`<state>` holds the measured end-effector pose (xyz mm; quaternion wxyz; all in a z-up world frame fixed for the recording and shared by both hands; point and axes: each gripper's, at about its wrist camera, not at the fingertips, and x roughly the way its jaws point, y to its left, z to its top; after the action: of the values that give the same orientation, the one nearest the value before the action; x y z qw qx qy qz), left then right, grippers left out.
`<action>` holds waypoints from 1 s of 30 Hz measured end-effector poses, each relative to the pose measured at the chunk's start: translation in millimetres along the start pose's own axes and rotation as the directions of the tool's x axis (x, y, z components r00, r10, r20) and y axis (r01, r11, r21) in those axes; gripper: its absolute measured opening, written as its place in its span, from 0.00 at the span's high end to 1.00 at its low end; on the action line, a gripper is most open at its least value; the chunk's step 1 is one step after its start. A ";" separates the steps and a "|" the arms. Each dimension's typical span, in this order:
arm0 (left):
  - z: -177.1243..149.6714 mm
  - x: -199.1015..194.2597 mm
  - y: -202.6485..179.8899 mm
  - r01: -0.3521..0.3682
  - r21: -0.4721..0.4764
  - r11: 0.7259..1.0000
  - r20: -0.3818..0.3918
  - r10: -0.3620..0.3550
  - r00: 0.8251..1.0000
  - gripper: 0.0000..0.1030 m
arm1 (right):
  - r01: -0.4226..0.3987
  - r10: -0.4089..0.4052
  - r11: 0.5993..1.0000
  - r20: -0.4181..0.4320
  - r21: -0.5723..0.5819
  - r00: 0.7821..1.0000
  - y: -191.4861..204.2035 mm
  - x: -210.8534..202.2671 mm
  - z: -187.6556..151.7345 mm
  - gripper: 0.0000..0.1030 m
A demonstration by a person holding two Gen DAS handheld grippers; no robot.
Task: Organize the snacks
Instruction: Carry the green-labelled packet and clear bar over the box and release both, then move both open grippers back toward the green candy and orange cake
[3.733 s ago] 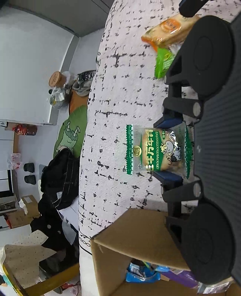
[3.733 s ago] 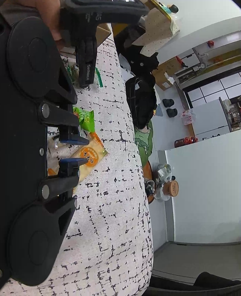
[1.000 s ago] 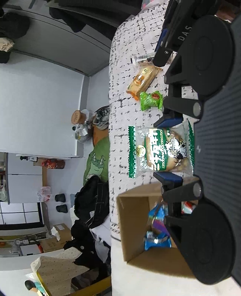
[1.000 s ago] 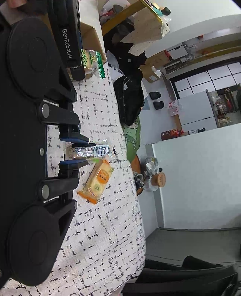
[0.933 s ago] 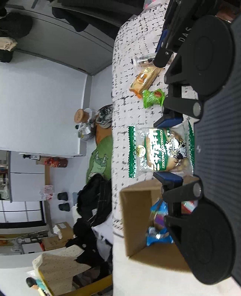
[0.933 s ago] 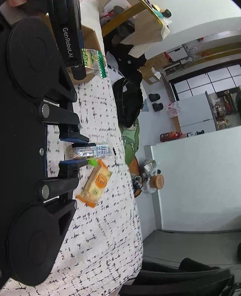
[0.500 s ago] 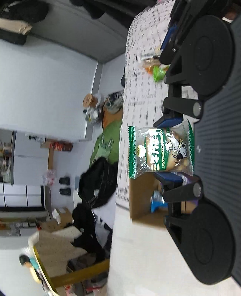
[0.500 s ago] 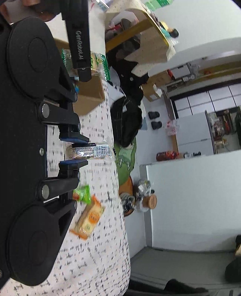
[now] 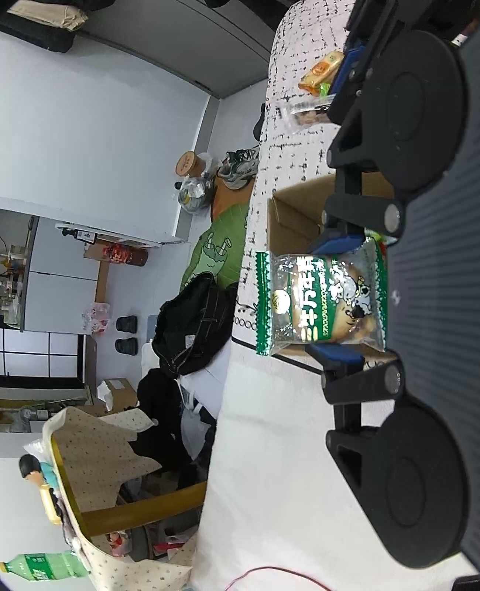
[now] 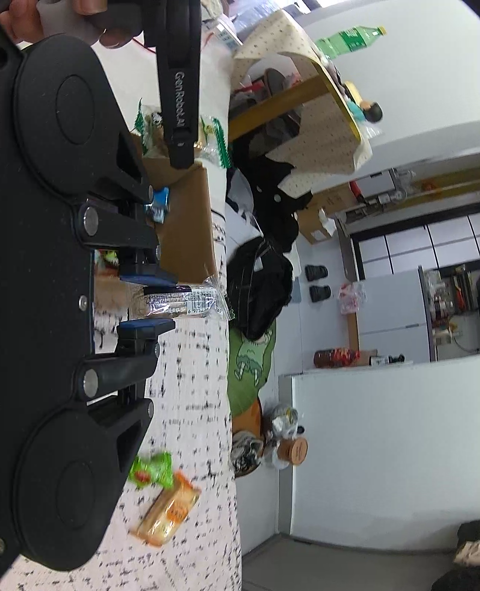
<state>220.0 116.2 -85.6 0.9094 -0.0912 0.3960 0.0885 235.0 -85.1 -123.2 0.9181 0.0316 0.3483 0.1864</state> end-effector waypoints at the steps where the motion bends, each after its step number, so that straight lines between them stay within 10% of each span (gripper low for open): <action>1: -0.6 2.4 2.9 -0.001 -0.004 1.000 -0.006 0.001 1.000 0.53 | -0.004 0.004 1.000 -0.002 -0.005 1.000 2.9 2.8 0.8 0.82; 17: -7.5 15.0 32.0 0.018 -0.091 0.996 -0.040 -0.022 0.999 0.40 | -0.038 0.036 0.997 -0.039 -0.066 0.999 25.7 43.0 7.4 0.82; 22: -7.7 13.9 31.6 0.012 -0.087 0.996 -0.033 -0.015 0.999 0.36 | -0.043 0.042 0.998 -0.014 -0.053 0.999 22.6 47.1 12.3 0.61; 30: -8.2 13.3 21.6 0.003 -0.086 0.996 -0.047 -0.007 0.999 0.31 | -0.009 0.009 1.000 -0.017 0.009 1.000 -7.2 35.6 8.8 0.58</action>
<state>218.1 136.4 -103.0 0.8953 -0.1332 0.4129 0.1011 267.4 -78.2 -140.3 0.9141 0.0359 0.3568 0.1893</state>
